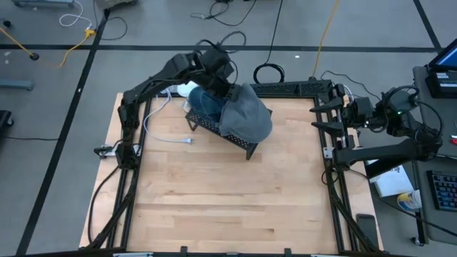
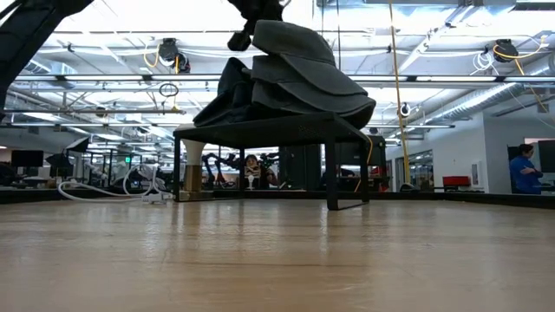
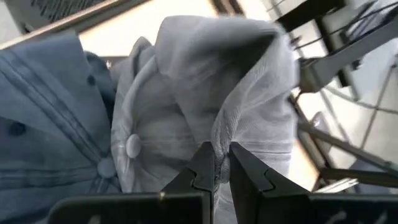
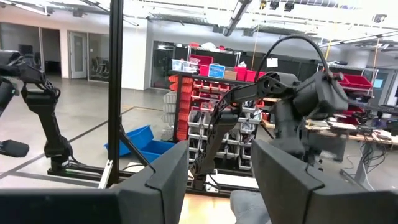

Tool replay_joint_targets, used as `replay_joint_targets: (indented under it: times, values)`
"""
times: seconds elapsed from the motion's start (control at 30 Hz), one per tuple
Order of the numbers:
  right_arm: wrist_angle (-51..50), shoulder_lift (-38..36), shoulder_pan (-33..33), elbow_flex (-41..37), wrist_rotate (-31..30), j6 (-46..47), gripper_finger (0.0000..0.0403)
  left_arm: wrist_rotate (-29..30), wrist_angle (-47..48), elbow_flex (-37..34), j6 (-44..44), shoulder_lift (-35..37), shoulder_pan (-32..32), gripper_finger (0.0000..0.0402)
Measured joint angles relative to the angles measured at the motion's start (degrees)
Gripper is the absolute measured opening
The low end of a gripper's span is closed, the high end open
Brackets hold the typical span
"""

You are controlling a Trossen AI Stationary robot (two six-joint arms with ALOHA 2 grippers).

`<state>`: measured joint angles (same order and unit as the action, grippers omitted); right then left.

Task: Pick & Place hat
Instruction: Stack the gray cap on the gray caps on the shelf

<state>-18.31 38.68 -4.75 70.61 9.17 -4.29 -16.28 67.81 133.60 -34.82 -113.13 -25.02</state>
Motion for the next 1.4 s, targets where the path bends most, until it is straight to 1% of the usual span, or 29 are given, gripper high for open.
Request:
replay_joint_targets:
  times: [0.1, 0.23, 0.47, 0.7, 0.9, 1.0, 1.07, 1.23, 1.4]
  values:
    - [0.02, 0.19, 0.00, 0.00, -0.02, -0.10, 0.0166, 1.90, 0.97, -0.04, 0.02, -1.59, 0.86, 0.0022]
    - [-0.30, 0.38, 0.00, 0.00, -0.07, -1.63, 0.0166, 3.00, 2.30, -0.07, -0.08, -3.57, 1.06, 0.0022]
    - [-2.16, 0.39, 0.00, 0.00, -0.09, -2.71, 0.0166, 10.57, 8.85, -0.09, 0.08, -4.81, 1.23, 0.0022]
    - [-4.67, 0.44, 0.00, 0.00, -0.11, -5.21, 0.0166, 14.61, 8.96, -0.04, -0.20, -6.50, 2.13, 0.0022]
    - [-4.83, 0.44, 0.00, 0.00, -0.13, -6.29, 0.0166, 15.05, 8.56, -0.13, -0.23, -9.12, 2.90, 0.0022]
    - [-4.87, 0.44, 0.00, 0.00, -0.11, -7.11, 0.0166, 15.05, 8.59, -0.13, -0.31, -9.33, 2.92, 0.0023]
    - [-4.90, 0.45, 0.00, 0.00, -0.12, -7.10, 0.0166, 15.36, 8.53, -0.13, -0.80, -9.32, 2.93, 0.0040]
    - [-5.18, 0.44, 0.00, 0.00, -0.11, -7.13, 0.0166, 16.38, 8.62, -0.15, -1.13, -8.79, 2.49, 0.0124]
    - [-5.30, 0.44, 0.00, 0.00, -0.13, -7.28, 0.0166, 15.21, 8.23, -0.20, -1.32, -7.44, 1.94, 0.0194]
